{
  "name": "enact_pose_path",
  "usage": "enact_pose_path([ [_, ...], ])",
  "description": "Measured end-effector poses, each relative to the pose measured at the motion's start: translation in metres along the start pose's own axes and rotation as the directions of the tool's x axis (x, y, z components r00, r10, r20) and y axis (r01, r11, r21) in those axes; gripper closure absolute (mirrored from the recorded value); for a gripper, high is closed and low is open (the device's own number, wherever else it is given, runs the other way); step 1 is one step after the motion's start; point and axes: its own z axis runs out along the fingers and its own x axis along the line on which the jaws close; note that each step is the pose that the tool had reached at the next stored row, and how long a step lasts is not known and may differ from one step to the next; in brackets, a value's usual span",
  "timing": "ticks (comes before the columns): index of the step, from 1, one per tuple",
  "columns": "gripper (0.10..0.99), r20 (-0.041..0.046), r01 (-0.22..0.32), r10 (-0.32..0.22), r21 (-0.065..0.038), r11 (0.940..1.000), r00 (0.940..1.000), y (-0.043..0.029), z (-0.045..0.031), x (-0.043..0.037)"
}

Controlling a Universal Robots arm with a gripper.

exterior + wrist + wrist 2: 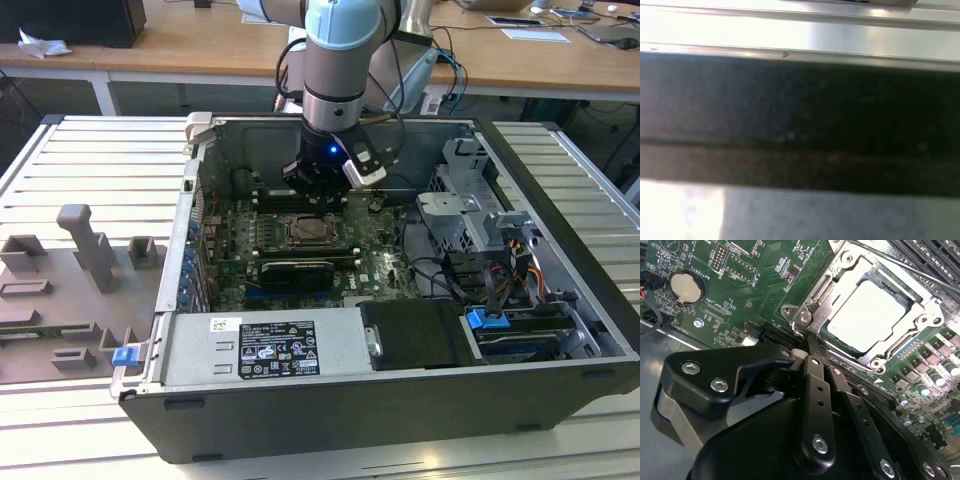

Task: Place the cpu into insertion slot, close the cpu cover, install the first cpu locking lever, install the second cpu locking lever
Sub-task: 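Install the first cpu locking lever, then install the second cpu locking lever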

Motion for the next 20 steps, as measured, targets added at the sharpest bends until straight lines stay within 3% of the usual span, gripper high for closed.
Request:
enact_pose_path([
  [4,0.980,0.0007,0.000,0.000,-0.001,1.0000,1.0000,0.0003,-0.0022,-0.0001],
  [7,0.980,0.0002,0.000,0.000,0.000,1.0000,1.0000,0.0010,-0.0114,-0.0001],
  [20,0.980,0.0002,0.000,0.000,-0.001,1.0000,1.0000,-0.0051,-0.0121,0.0003],
])
